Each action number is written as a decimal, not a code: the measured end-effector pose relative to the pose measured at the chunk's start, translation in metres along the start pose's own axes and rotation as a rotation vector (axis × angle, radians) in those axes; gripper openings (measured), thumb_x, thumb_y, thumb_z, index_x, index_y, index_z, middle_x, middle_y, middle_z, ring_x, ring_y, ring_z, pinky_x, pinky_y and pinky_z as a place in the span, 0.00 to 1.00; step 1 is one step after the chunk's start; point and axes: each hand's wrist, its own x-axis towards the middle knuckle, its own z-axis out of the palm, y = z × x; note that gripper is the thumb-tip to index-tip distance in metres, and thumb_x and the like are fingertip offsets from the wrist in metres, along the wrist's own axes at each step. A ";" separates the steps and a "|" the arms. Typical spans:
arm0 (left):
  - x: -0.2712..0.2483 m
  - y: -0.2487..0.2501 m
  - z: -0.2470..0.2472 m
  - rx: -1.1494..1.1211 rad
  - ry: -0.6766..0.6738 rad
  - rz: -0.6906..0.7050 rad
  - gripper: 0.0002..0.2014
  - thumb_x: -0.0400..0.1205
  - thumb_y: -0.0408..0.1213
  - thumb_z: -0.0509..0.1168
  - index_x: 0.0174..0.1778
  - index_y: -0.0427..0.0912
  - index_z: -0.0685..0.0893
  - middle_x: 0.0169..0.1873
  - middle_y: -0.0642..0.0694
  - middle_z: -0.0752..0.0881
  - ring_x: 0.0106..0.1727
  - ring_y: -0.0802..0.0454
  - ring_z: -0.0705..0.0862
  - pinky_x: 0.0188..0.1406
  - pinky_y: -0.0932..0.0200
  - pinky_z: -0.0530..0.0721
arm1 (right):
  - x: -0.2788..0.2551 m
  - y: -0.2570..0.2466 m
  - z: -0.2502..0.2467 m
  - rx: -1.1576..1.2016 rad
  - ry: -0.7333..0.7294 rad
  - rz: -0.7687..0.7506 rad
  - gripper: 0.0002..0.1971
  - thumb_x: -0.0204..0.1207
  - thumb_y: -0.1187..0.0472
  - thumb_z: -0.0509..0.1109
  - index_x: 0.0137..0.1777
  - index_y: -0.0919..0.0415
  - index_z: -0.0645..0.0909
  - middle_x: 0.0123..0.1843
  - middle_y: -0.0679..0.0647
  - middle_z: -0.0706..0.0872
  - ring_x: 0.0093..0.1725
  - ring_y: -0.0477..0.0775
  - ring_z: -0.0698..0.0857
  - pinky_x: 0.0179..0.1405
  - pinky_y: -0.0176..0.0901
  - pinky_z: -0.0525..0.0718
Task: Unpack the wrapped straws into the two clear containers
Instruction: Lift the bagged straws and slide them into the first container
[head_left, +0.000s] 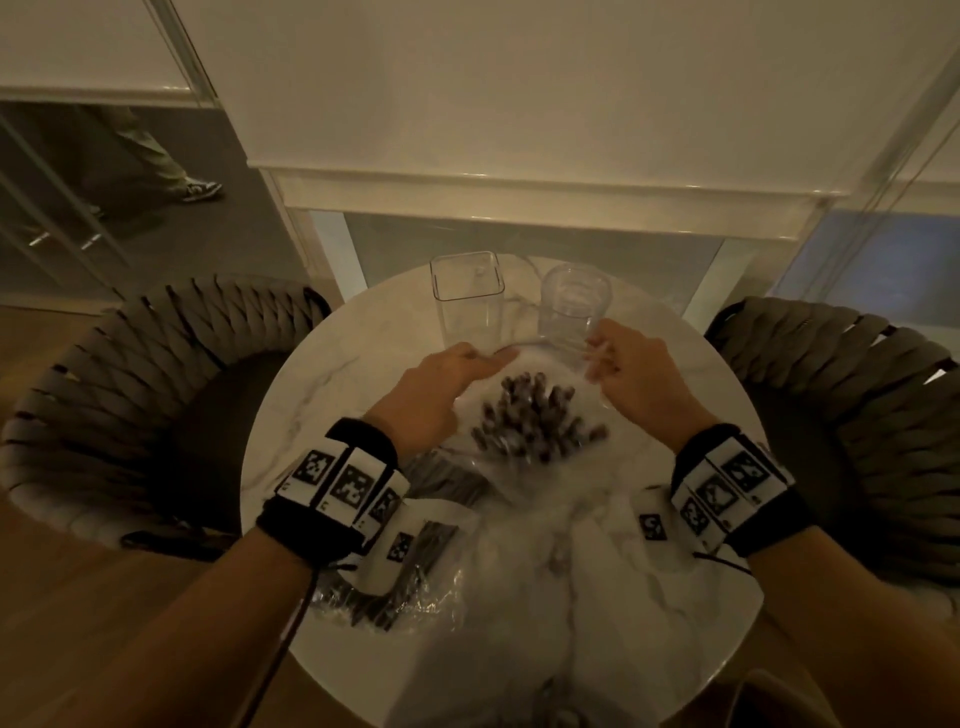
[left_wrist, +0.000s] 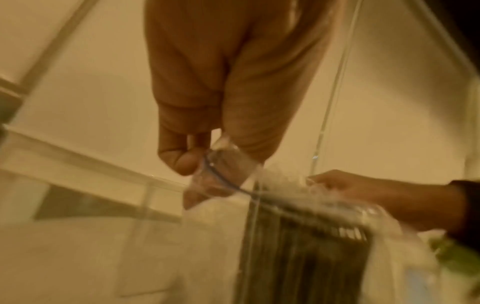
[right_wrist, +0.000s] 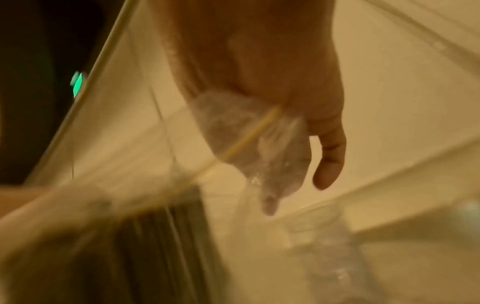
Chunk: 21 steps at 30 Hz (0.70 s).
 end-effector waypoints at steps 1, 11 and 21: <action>-0.003 -0.010 0.002 0.037 -0.037 -0.061 0.43 0.73 0.18 0.61 0.81 0.55 0.58 0.65 0.42 0.74 0.60 0.43 0.77 0.49 0.60 0.76 | -0.001 0.011 0.001 -0.094 0.018 0.049 0.07 0.74 0.71 0.63 0.45 0.58 0.76 0.42 0.59 0.87 0.40 0.56 0.85 0.36 0.43 0.79; -0.022 -0.026 0.034 -0.868 -0.283 -0.428 0.42 0.73 0.29 0.74 0.80 0.53 0.62 0.63 0.46 0.82 0.56 0.42 0.88 0.55 0.42 0.88 | -0.016 0.044 0.021 0.353 -0.148 0.479 0.06 0.80 0.68 0.65 0.56 0.63 0.76 0.44 0.64 0.83 0.23 0.53 0.86 0.20 0.40 0.87; -0.011 -0.030 0.099 -0.792 0.064 -0.379 0.46 0.57 0.42 0.85 0.70 0.55 0.70 0.66 0.46 0.81 0.68 0.43 0.79 0.68 0.41 0.78 | -0.028 0.043 0.049 0.661 -0.364 0.554 0.15 0.85 0.56 0.57 0.66 0.54 0.79 0.45 0.54 0.90 0.39 0.55 0.88 0.40 0.45 0.81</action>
